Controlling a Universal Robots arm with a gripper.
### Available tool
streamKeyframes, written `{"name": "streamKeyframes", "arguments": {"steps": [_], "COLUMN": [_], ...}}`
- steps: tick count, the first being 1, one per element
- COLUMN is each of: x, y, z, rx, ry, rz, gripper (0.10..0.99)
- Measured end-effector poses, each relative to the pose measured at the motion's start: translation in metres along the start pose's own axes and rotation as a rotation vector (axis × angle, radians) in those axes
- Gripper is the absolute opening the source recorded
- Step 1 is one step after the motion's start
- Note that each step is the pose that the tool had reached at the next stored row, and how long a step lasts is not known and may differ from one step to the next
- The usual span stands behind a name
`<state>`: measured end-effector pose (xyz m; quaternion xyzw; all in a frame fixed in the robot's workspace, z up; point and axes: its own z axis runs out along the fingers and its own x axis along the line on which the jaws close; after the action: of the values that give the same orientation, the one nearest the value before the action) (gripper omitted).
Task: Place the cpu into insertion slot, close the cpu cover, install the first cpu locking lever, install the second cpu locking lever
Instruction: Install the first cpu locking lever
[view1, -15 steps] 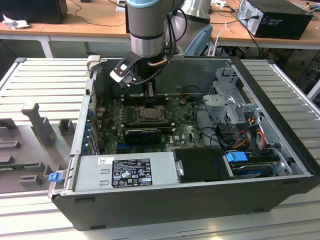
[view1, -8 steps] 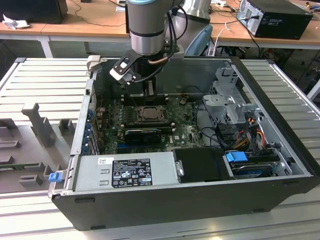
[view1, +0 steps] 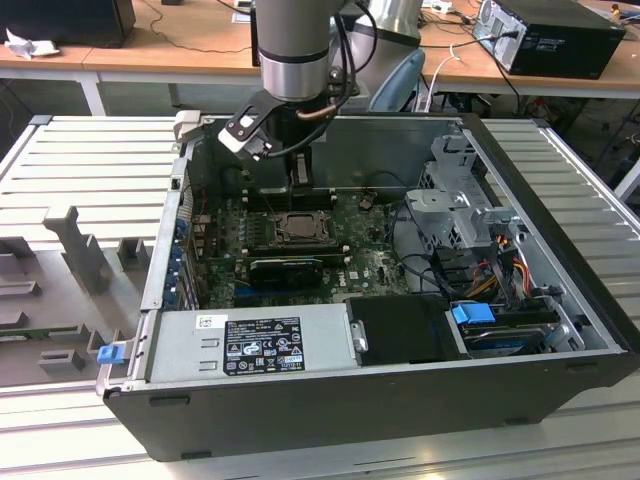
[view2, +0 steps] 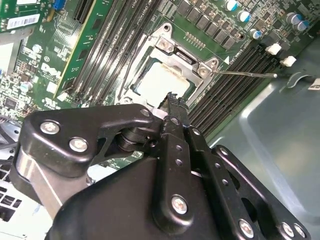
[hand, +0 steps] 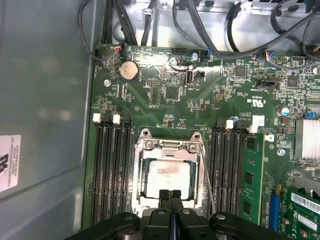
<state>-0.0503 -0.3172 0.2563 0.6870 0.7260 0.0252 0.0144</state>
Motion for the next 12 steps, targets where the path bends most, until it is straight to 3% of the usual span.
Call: {"name": "streamKeyframes", "arguments": {"steps": [3, 6, 12], "x": [0.0001, 0.0003, 0.0004], "y": [0.0005, 0.0015, 0.0019], "z": [-0.0091, -0.0253, -0.0314], "rx": [0.000, 0.000, 0.001], "ry": [0.0000, -0.0014, -0.0051], "rz": [0.000, 0.000, -0.005], "gripper": [0.106, 0.106, 0.106]}}
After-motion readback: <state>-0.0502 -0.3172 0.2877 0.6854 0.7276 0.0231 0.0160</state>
